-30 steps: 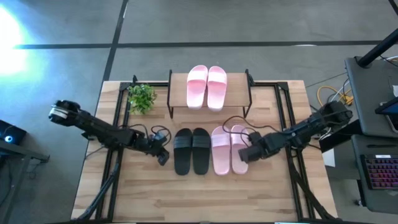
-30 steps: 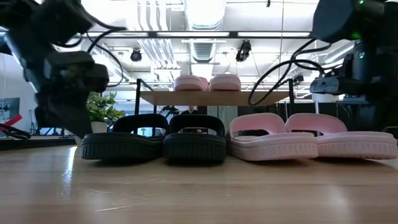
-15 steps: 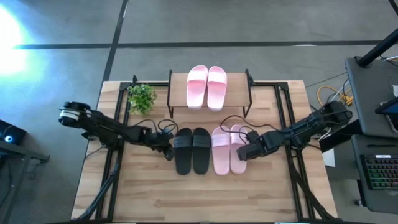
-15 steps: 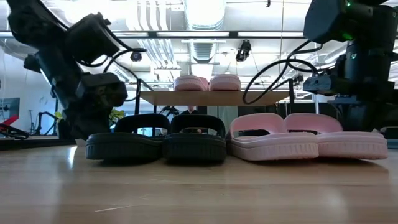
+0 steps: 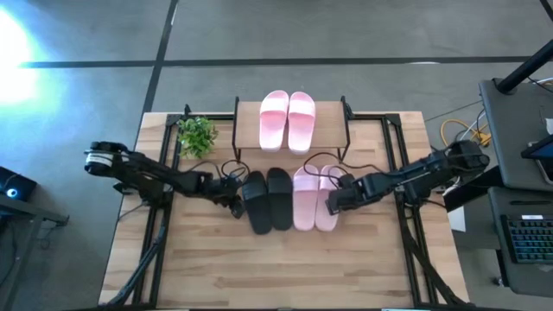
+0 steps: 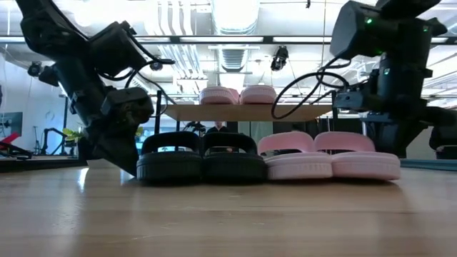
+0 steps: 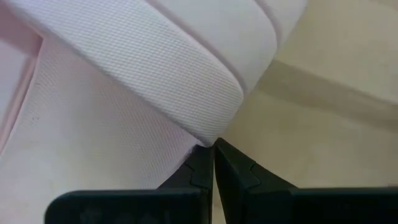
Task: Pick and place slides into the shelf
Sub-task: Adjust the right pink slide to the right side of the table, then move the pair of slides from the middle of the table to under the shelf
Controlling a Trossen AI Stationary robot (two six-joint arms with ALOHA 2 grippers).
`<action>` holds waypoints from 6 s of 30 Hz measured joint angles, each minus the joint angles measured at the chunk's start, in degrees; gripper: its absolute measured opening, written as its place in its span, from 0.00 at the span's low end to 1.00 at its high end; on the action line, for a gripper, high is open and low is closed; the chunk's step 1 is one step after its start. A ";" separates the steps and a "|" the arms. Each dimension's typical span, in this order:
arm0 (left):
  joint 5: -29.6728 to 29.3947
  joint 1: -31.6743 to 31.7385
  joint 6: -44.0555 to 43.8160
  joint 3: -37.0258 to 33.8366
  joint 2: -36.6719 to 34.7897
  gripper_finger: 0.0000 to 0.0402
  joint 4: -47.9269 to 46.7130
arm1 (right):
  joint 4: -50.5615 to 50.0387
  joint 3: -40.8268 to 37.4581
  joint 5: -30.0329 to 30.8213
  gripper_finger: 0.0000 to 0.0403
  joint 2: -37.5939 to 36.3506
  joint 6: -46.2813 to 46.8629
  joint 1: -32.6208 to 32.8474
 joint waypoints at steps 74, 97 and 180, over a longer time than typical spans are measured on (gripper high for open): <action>-14.31 -22.74 -4.71 0.11 -27.31 0.00 -13.92 | 8.94 6.65 10.85 0.02 12.62 23.72 15.03; -14.88 -22.74 -3.28 -0.02 -26.87 0.00 -13.98 | -4.43 8.24 14.12 0.02 12.17 21.33 9.93; -11.92 -23.84 -2.94 -0.37 -20.83 0.00 1.14 | 4.30 49.02 3.13 0.02 38.17 -27.73 1.97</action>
